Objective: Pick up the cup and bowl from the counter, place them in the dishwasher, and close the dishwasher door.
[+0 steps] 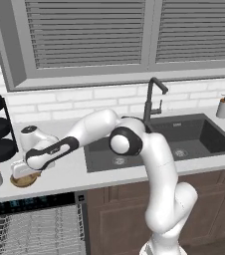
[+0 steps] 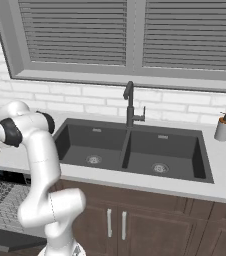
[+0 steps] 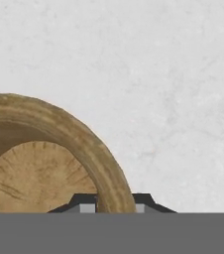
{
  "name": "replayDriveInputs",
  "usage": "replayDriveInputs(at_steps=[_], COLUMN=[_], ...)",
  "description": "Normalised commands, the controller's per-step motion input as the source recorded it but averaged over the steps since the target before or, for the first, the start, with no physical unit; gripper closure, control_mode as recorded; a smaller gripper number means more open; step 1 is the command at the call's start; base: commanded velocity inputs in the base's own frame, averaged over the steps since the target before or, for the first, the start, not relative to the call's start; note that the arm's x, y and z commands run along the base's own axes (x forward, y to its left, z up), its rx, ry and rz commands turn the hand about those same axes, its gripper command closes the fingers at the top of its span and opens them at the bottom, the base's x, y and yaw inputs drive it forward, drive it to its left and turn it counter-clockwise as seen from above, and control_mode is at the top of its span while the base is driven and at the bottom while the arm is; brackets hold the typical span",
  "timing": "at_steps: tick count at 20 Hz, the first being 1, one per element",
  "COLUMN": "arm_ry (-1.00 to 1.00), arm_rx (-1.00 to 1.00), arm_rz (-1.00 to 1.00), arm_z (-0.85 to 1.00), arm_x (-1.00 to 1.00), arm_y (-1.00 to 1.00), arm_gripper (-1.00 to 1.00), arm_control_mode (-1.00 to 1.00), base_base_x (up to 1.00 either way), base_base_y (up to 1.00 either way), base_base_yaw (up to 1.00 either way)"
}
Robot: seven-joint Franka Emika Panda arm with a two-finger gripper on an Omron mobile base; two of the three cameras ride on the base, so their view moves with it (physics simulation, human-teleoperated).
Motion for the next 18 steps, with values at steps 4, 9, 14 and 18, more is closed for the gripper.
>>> replayDriveInputs(at_steps=[4, 9, 14, 18], arm_ry=[0.00, 0.00, 0.00, 0.00], arm_rx=[0.00, 0.00, 0.02, 0.03], arm_rz=[-0.01, -0.01, -0.01, 0.00], arm_z=[0.00, 0.00, 0.04, 0.18], arm_x=[-0.59, -0.93, -0.96, -0.95], arm_y=[-0.32, -0.40, -0.47, -0.42], arm_gripper=[1.00, 1.00, 1.00, 1.00], arm_control_mode=[-1.00, -1.00, -1.00, -1.00], base_base_x=[0.00, 0.00, 0.00, 0.00], base_base_y=[0.00, 0.00, 0.00, 0.00], base_base_yaw=[0.00, 0.00, 0.00, 0.00])
